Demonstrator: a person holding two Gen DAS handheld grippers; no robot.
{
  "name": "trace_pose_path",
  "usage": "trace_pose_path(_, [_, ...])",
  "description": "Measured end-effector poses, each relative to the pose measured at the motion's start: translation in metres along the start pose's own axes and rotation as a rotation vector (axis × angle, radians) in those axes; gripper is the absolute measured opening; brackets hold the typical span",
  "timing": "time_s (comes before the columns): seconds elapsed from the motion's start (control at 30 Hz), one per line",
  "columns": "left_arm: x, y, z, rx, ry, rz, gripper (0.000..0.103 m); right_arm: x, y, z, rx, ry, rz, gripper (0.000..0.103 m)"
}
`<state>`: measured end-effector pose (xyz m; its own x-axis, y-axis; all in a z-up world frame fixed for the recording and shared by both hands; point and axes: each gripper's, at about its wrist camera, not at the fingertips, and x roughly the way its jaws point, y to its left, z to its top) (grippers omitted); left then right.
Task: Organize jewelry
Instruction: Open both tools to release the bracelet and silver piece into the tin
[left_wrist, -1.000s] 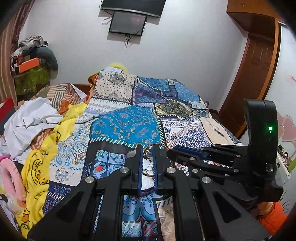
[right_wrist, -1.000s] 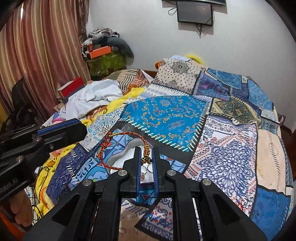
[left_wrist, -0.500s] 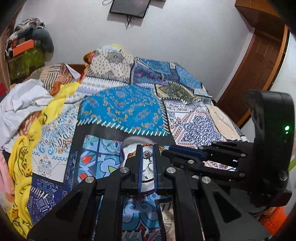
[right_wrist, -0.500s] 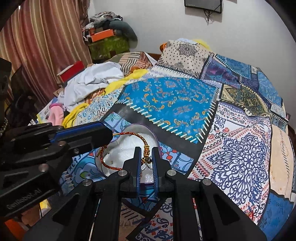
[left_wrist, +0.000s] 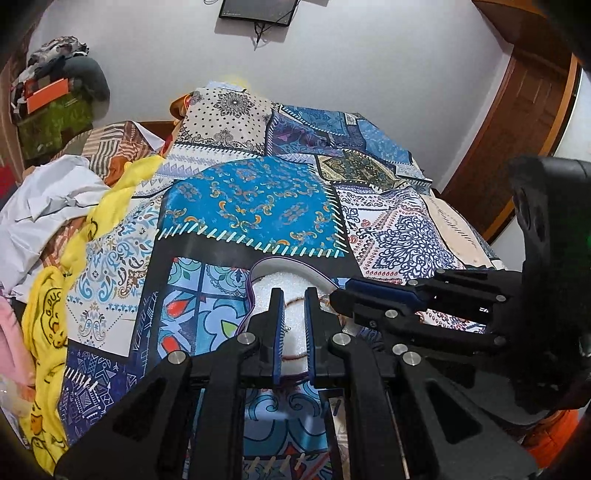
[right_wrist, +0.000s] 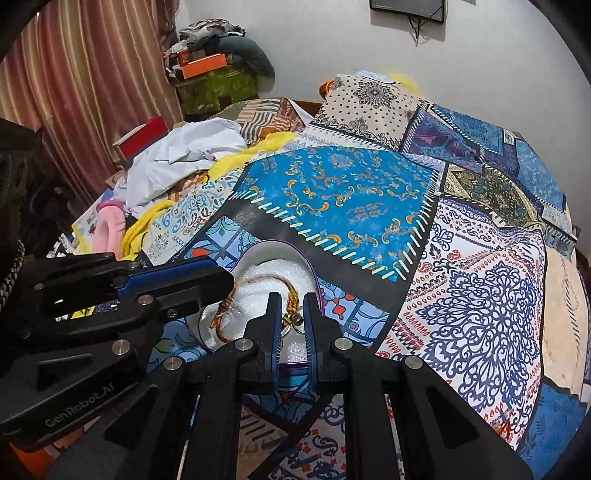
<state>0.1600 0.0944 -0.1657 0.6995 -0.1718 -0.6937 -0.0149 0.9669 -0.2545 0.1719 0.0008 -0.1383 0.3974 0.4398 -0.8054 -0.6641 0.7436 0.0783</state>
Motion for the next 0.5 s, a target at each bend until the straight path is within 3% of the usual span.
trace_pose_path(0.13, [-0.004, -0.001, 0.001, 0.001, -0.002, 0.008, 0.008, 0.0, 0.0, -0.001, 0.006, 0.016, -0.014, 0.012])
trace_pose_path(0.3, [-0.014, -0.001, 0.003, -0.005, -0.015, 0.017, 0.008, -0.011, -0.001, -0.001, 0.008, -0.014, -0.037, 0.034])
trace_pose_path(0.5, [-0.029, -0.004, 0.006, -0.008, -0.038, 0.026, 0.01, -0.031, -0.001, 0.0, 0.009, -0.066, -0.057, 0.036])
